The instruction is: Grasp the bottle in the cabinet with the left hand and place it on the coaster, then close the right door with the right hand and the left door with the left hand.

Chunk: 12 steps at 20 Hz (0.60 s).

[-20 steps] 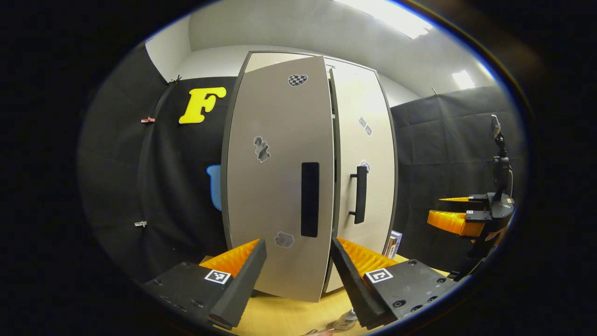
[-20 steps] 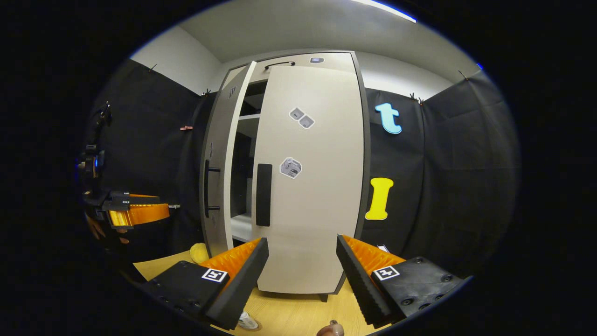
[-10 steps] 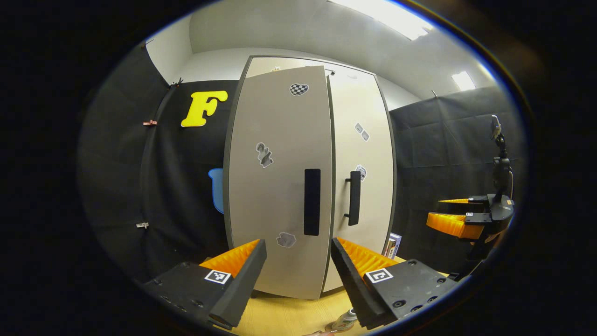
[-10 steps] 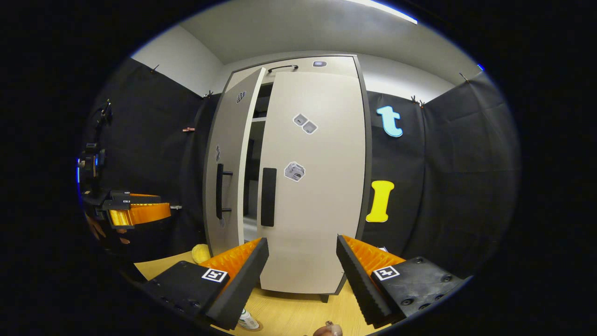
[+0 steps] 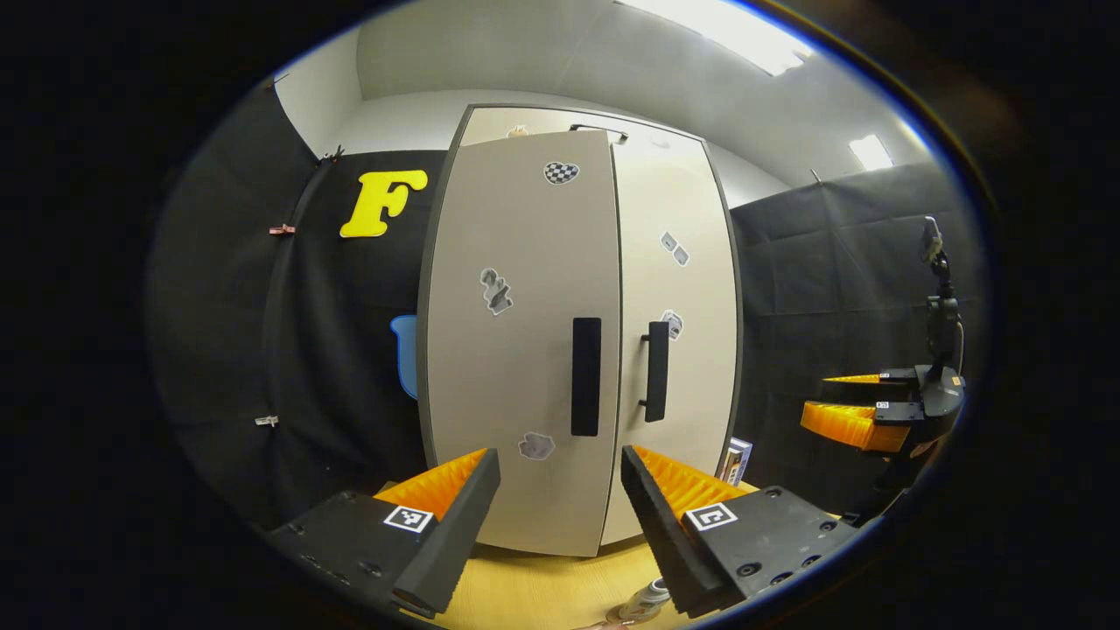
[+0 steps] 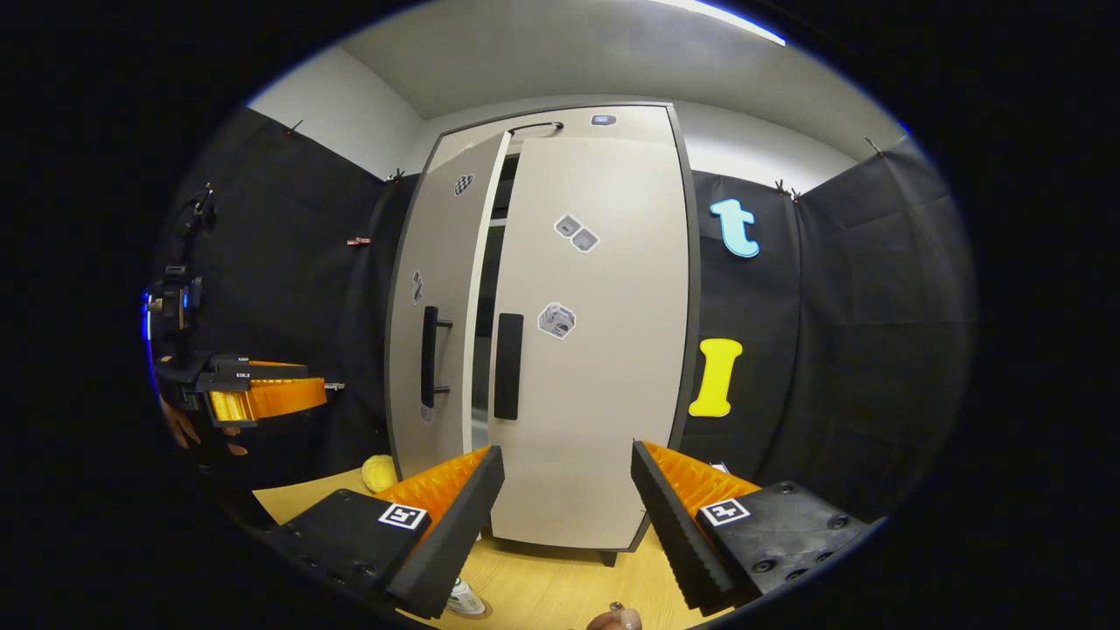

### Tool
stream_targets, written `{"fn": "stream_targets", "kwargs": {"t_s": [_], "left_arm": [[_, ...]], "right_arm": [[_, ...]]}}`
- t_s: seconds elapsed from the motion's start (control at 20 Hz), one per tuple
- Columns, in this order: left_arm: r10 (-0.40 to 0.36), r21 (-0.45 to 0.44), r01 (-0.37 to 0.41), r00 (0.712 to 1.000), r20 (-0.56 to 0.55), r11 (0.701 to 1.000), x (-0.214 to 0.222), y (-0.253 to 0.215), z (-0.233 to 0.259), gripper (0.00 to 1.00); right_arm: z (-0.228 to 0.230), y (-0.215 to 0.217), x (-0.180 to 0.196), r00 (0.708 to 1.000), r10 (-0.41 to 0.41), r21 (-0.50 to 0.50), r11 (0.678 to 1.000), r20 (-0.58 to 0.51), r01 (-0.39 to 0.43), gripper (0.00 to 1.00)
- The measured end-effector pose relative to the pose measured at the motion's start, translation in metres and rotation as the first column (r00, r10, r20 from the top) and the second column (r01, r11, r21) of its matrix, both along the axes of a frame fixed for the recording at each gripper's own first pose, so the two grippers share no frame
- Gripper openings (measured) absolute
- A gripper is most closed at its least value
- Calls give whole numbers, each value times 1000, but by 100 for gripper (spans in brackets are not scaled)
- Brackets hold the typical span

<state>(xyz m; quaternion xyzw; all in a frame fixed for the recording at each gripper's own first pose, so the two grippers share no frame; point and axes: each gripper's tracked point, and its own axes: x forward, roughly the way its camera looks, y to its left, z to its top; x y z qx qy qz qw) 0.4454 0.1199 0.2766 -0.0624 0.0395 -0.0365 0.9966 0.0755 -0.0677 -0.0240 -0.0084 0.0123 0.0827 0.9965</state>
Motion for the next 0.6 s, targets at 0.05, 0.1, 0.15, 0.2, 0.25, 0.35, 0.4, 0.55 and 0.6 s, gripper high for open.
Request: {"fn": "stream_targets", "kwargs": {"t_s": [0.05, 0.1, 0.15, 0.2, 0.25, 0.35, 0.4, 0.55, 0.6], "left_arm": [[1, 2, -1, 1000, 0, 1000, 0, 0, 1, 89], [3, 4, -3, 1000, 1, 1000, -1, -2, 1, 89], [4, 8, -4, 1000, 0, 1000, -1, -2, 1, 89], [5, 10, -5, 1000, 0, 1000, -2, -2, 1, 89], [7, 13, -7, 1000, -1, 1000, -2, -2, 1, 89], [12, 17, -12, 1000, -3, 1000, -2, -1, 1, 89], [14, 19, -14, 1000, -4, 1000, -2, -1, 0, 89], [23, 15, -23, 1000, -2, 1000, -4, 1, 2, 89], [25, 15, -25, 1000, 0, 1000, -4, 0, 3, 89]], "right_arm": [[1, 0, 1, 1000, 1, 1, 1000, 0, -1, 97], [0, 1, 1, 1000, 4, 2, 1000, 0, -4, 97], [-1, 2, 1, 1000, 7, 3, 1000, -1, -7, 97], [-1, 3, 3, 1000, 10, 2, 1000, -2, -10, 97], [-1, 4, 3, 1000, 14, 1, 1000, -4, -14, 97], [-2, 6, 5, 1000, 21, -1, 1000, -4, -21, 97], [-2, 7, 5, 1000, 25, -1, 1000, -4, -25, 97], [-1, 8, 7, 999, 33, 1, 999, 1, -33, 97], [0, 8, 7, 999, 34, 2, 999, 2, -34, 97]]}}
